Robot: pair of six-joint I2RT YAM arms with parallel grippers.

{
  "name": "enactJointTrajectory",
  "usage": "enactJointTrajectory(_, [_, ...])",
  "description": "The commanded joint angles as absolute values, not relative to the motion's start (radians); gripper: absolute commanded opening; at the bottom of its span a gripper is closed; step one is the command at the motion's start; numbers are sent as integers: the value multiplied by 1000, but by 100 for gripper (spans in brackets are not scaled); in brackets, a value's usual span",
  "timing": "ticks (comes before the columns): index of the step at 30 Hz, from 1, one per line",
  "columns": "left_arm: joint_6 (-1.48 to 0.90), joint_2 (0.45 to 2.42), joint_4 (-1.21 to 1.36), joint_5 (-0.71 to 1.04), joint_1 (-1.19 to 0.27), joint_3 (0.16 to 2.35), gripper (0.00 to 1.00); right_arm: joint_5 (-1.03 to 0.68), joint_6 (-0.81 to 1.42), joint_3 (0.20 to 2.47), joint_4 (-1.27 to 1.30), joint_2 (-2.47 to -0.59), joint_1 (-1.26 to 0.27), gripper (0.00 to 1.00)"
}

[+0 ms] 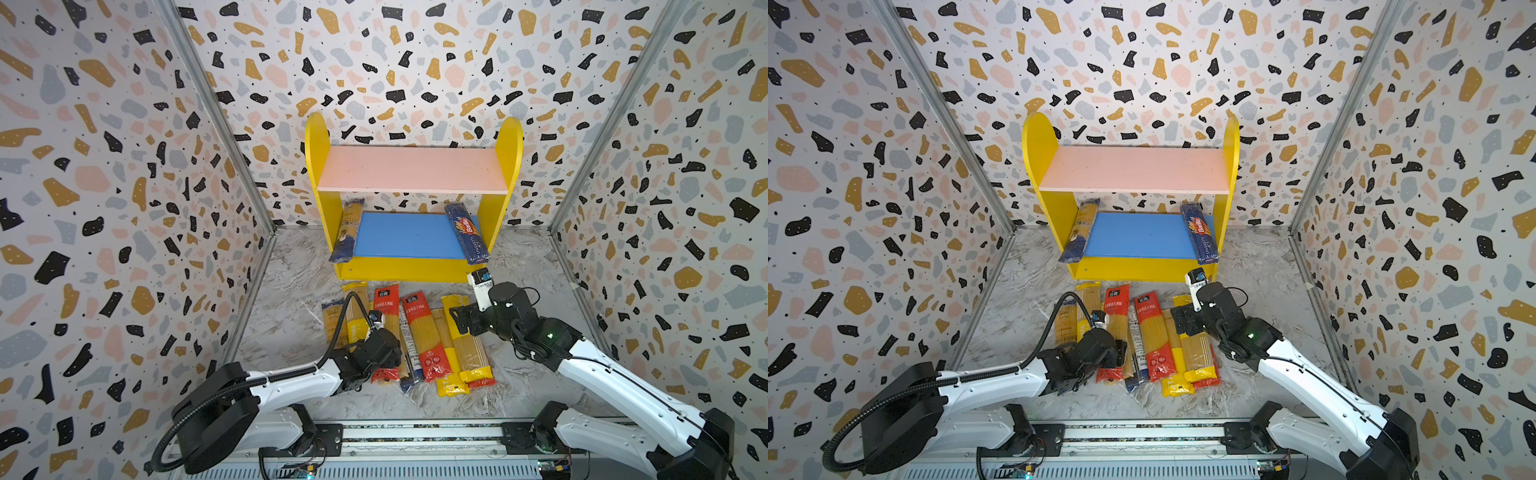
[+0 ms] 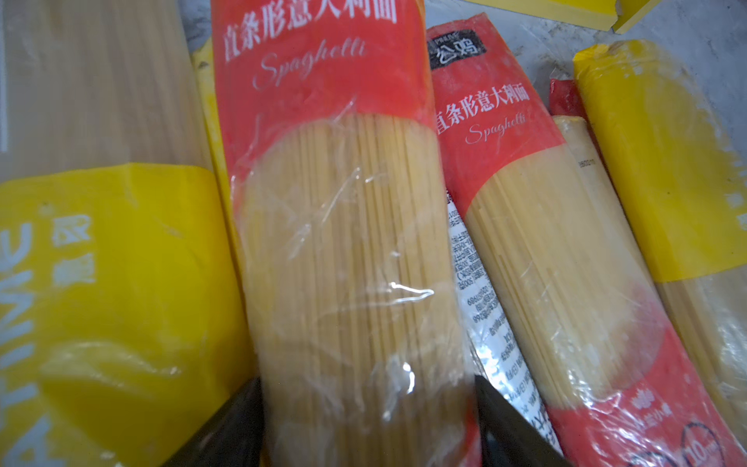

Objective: Place and organize the pasta boxes and bags onto the shelf
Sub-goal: 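Close the left gripper around the red-labelled spaghetti bag, then lift the red-labelled bag with the left gripper and carry it onto the blue shelf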

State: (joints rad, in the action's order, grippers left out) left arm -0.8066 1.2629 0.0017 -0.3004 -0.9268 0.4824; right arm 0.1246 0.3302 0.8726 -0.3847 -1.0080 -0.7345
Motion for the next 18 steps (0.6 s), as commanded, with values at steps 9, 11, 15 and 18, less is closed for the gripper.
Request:
enactJointTrajectory(9, [-807, 1383, -14, -222, -940, 504, 51, 129, 320, 871, -400, -969, -716, 89])
enactJointTrajectory(11, [-800, 1342, -59, -244, -942, 516, 41, 128, 320, 871, -400, -967, -716, 89])
enactJointTrajectory(15, [-773, 1220, -163, -299, -942, 548, 17, 122, 318, 876, -393, -975, -713, 89])
enactJointTrajectory(18, [-749, 1145, -219, -339, -943, 571, 17, 111, 317, 875, -382, -981, -712, 89])
